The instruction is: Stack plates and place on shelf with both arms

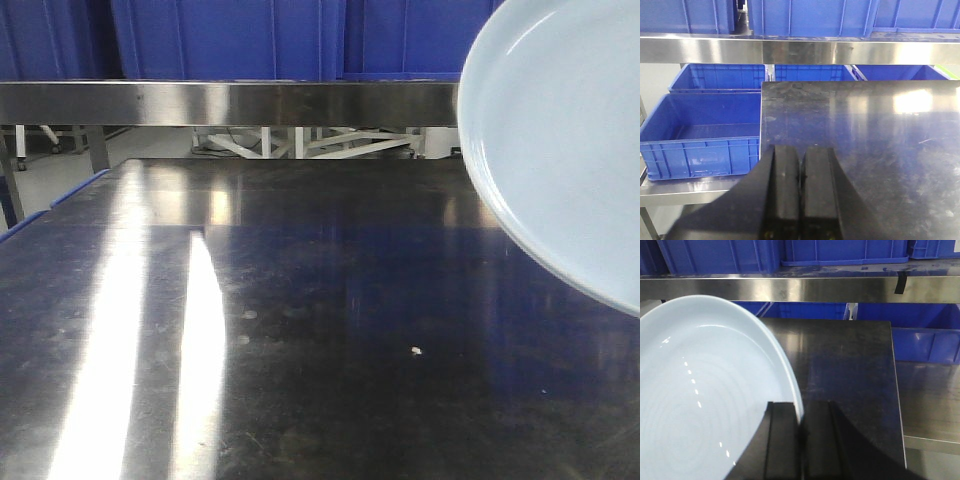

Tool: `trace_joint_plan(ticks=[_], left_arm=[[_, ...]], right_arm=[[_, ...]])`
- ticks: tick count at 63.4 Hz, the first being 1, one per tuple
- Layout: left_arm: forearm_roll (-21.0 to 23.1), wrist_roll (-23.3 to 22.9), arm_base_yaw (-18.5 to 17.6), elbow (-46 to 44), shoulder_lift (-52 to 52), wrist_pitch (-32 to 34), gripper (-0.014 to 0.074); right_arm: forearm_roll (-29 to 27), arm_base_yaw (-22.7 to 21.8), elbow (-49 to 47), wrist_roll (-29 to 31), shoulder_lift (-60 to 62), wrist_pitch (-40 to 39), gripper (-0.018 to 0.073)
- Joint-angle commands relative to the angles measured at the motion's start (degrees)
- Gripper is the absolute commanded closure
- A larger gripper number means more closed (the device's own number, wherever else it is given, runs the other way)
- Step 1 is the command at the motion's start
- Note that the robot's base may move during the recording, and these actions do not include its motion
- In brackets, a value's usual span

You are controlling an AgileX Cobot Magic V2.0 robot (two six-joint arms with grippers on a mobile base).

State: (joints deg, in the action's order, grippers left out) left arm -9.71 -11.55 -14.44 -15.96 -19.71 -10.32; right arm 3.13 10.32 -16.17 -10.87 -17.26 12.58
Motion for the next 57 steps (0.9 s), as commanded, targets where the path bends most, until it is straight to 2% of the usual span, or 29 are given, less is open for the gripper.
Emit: trace_joint_plan(ticks=[1, 57], left_arm=[[0.11, -0.53, 0.14, -1.64, -0.38, 5.21, 0.0513], [0.11, -0.53, 0.14, -1.64, -0.38, 5.21, 0.0513]], right_arm=[[0.43, -0.32, -1.76, 0.29, -0.01, -5.56, 0.0507], [0.43, -0.32, -1.76, 0.29, -0.01, -5.56, 0.0507]])
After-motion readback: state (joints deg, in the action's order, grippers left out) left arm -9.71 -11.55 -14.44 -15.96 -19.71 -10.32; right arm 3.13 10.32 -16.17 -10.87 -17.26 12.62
